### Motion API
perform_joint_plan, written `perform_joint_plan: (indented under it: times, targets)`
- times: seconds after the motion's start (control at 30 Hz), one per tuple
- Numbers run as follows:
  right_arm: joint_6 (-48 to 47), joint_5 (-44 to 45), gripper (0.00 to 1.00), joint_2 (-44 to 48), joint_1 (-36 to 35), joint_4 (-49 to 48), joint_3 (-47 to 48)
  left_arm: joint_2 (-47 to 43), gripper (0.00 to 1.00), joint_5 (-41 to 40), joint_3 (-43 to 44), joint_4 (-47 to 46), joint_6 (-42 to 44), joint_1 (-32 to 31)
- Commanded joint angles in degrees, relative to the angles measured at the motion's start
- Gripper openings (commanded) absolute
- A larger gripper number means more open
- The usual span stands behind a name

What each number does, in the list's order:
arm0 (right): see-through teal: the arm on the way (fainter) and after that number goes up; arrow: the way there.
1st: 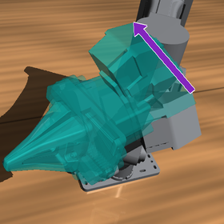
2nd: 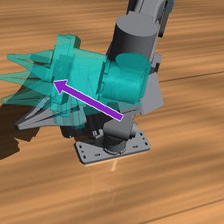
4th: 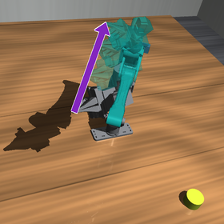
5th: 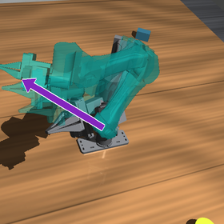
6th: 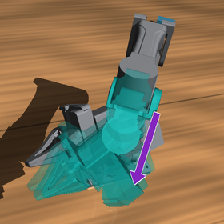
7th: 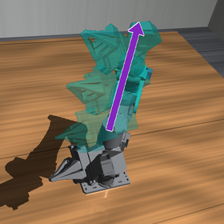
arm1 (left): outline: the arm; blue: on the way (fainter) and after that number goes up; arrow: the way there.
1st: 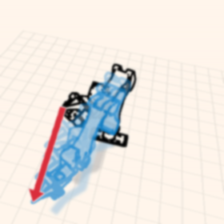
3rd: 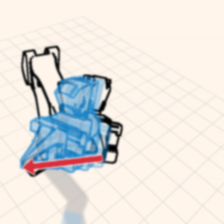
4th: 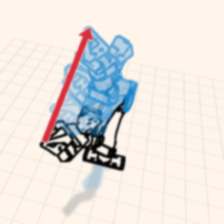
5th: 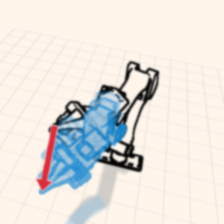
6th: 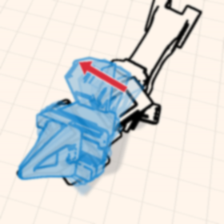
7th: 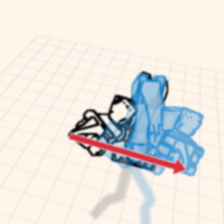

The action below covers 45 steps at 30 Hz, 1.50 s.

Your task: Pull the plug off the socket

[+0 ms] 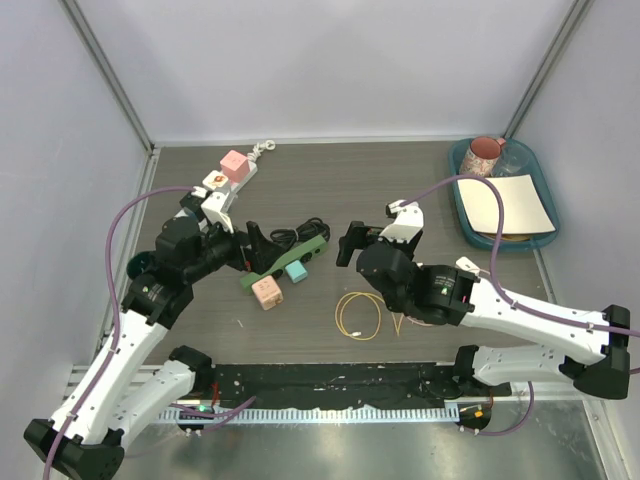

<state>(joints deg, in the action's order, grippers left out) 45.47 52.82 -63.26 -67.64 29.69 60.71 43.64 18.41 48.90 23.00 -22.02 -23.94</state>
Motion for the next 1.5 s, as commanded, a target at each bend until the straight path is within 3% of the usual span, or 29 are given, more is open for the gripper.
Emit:
perform_joint_plan:
  times: [0.0,0.23,0.5,0.67,0.73,0.8,0.9,0.93,1.0,1.03,1.13,1.3,1.47]
  targets:
    - [1.6,0.9,1.0,2.0,0.0,-2.0,-0.2,-0.3,1.0,-0.6,-0.1,-1.4,0.3,0.0]
    - [2.4,-0.4,1.0,1.2,0.0,-3.2,-1.4,-0.4,1.0,-1.4,-0.3,-1.5,0.1,0.0]
    - [3.0,-4.8,0.96,-4.1,0.0,-4.8,-1.1,-1.3,1.0,-20.3,0.8,4.0,0.2,0.0]
    - [3.1,-9.2,0.93,-7.0,0.3,-4.7,-2.0,2.3,1.0,-25.4,3.1,9.9,0.1,0.0]
    - [4.3,-16.6,0.91,-9.1,2.8,-5.5,-2.3,4.1,1.0,-26.9,4.0,12.4,-2.0,0.0]
    - [4.7,-22.6,0.88,-11.0,4.9,-10.1,-4.2,5.8,0.97,-24.6,3.6,14.7,-3.3,0.1]
    - [5.4,-41.6,0.82,-11.6,10.6,-26.4,-12.1,6.5,0.95,-19.6,1.8,15.2,-4.5,0.2]
    - [7.1,-45.9,0.77,-11.8,13.7,-38.3,-14.9,6.8,0.95,-18.6,1.1,15.1,-4.8,0.2]
    - [11.2,-56.2,0.72,-12.8,16.6,-48.6,-21.6,7.7,0.95,-18.6,0.9,16.1,-5.0,0.1]
    - [11.7,-57.8,0.67,-14.8,17.5,-53.0,-22.6,8.0,0.95,-16.9,1.2,16.5,-5.1,0.1]
    - [10.0,-60.6,0.64,-18.1,19.4,-53.7,-22.2,10.4,0.93,-15.5,2.2,19.0,-5.3,0.4]
    - [9.7,-63.5,0.64,-25.3,21.1,-57.5,-21.4,13.6,0.91,-15.8,2.1,20.1,-6.4,1.2]
    - [13.8,-68.2,0.68,-32.5,23.2,-71.4,-24.8,16.5,0.89,-13.8,2.0,19.6,-7.7,1.4]
